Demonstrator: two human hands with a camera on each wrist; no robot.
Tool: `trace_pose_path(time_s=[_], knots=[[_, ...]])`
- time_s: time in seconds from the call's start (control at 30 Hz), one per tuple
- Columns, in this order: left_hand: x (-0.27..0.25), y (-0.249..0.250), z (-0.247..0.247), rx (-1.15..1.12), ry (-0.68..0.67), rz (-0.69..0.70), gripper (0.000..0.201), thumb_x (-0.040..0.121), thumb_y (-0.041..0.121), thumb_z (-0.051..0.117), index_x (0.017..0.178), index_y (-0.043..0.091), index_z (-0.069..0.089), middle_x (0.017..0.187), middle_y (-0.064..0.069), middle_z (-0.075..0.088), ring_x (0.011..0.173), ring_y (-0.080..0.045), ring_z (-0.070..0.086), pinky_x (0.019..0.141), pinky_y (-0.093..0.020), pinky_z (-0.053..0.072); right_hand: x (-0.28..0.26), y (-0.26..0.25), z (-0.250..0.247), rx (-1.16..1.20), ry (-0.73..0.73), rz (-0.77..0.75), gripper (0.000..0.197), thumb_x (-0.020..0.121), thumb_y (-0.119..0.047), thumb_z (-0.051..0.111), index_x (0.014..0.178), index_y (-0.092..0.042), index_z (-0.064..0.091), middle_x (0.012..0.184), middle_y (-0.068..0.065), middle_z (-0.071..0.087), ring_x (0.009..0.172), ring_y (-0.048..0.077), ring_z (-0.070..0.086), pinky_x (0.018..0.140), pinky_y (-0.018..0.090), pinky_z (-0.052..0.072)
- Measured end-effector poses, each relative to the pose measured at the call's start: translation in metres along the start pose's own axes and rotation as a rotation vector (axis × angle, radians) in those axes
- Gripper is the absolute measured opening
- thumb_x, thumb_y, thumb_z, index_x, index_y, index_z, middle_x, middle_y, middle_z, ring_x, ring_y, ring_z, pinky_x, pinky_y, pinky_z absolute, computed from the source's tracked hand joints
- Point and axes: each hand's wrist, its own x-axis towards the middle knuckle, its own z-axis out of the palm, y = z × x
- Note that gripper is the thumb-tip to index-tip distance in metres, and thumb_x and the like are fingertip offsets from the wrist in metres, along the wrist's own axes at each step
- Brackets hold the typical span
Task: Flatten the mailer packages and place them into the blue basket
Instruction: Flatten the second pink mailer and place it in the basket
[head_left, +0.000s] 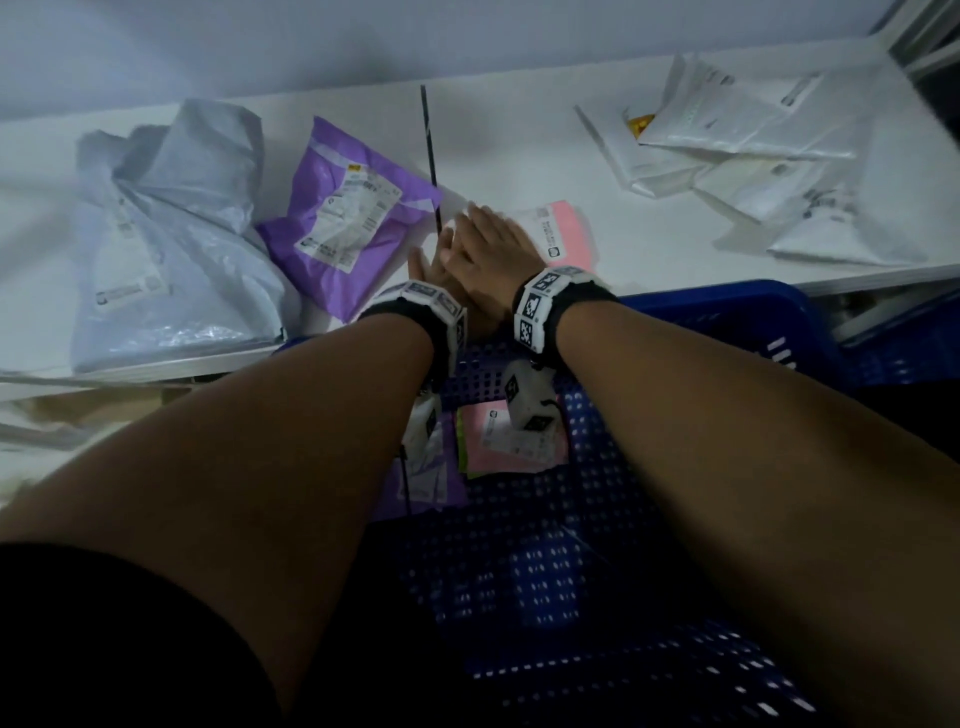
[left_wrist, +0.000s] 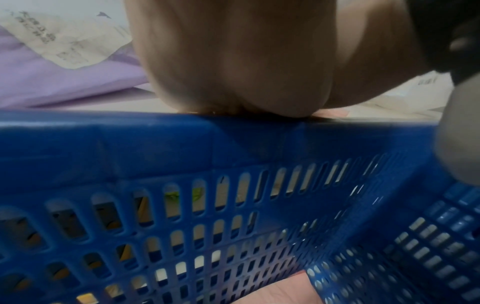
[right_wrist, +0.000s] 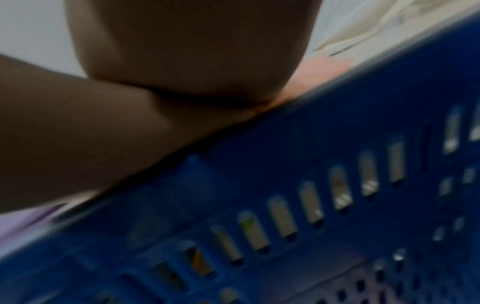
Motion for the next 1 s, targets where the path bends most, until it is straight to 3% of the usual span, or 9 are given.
trace_pose_path(time_s=[0.07,0.37,0.5,0.7,0.8,0.9,1.0], knots=[[0.012,0.001,0.006,0.063,-0.012,-0.016,0.091,0.093,0.065,0.037,0.158,0.023,-0.012,0.166,-0.001,-0.014,0.153,-0.021,-0.014,0.121,-0.055,-0.005,-0.002,0.013,-0.001,0.050,0.037,0.067,0.067,0.102,-0.049,0.017,0.159,-0.015,0.006,0.167,0.004,-0.005,0.153,0.016,-0.008,0.124,0.037,-0.005],[0.015,0.003,0.009,0.097,-0.067,0.017,0.088,0.096,0.066,0.029,0.157,0.022,-0.016,0.164,-0.002,-0.022,0.151,-0.021,-0.022,0.120,-0.056,-0.008,-0.003,0.020,-0.002,0.021,0.040,0.086,0.066,0.104,-0.051,0.015,0.159,-0.016,0.009,0.168,0.004,-0.001,0.154,0.017,-0.004,0.124,0.037,-0.003],[0.019,0.002,0.014,0.023,-0.004,0.014,0.078,0.100,0.058,0.024,0.158,0.020,-0.011,0.165,-0.003,-0.019,0.152,-0.020,-0.018,0.121,-0.057,-0.007,-0.004,0.031,-0.002,0.028,0.069,0.145,0.068,0.103,-0.052,0.014,0.159,-0.016,0.006,0.167,0.005,-0.002,0.154,0.018,-0.004,0.124,0.038,-0.003],[0.023,-0.005,0.015,-0.042,0.019,0.037,0.084,0.097,0.068,0.017,0.158,0.017,-0.010,0.165,-0.003,-0.017,0.153,-0.020,-0.014,0.121,-0.056,-0.007,-0.017,0.071,-0.005,0.003,0.103,0.177,0.066,0.104,-0.047,0.015,0.159,-0.014,0.002,0.167,0.004,-0.004,0.154,0.017,-0.004,0.124,0.036,-0.002],[0.023,-0.009,0.019,-0.043,0.060,0.075,0.076,0.100,0.061,0.011,0.158,0.017,-0.007,0.166,-0.003,-0.015,0.153,-0.019,-0.013,0.121,-0.056,-0.006,-0.019,0.070,-0.004,-0.017,0.147,0.169,0.065,0.105,-0.045,0.015,0.159,-0.012,0.004,0.167,0.005,0.000,0.154,0.018,-0.002,0.125,0.036,-0.001],[0.018,-0.011,0.025,-0.015,0.169,0.096,0.074,0.099,0.058,0.011,0.159,0.015,0.003,0.167,-0.005,-0.004,0.154,-0.022,-0.003,0.121,-0.059,0.002,-0.021,0.069,-0.001,-0.058,0.165,0.177,0.064,0.105,-0.043,0.014,0.159,-0.011,0.006,0.167,0.006,0.003,0.154,0.019,0.001,0.125,0.037,0.000],[0.015,-0.010,0.024,-0.010,0.170,0.085,0.077,0.098,0.060,0.012,0.159,0.014,0.003,0.167,-0.006,-0.002,0.154,-0.023,-0.002,0.121,-0.059,0.003,-0.023,0.066,0.000,-0.145,0.219,0.198,0.065,0.104,-0.042,0.015,0.158,-0.007,0.009,0.167,0.011,0.005,0.154,0.023,0.002,0.125,0.041,0.002]])
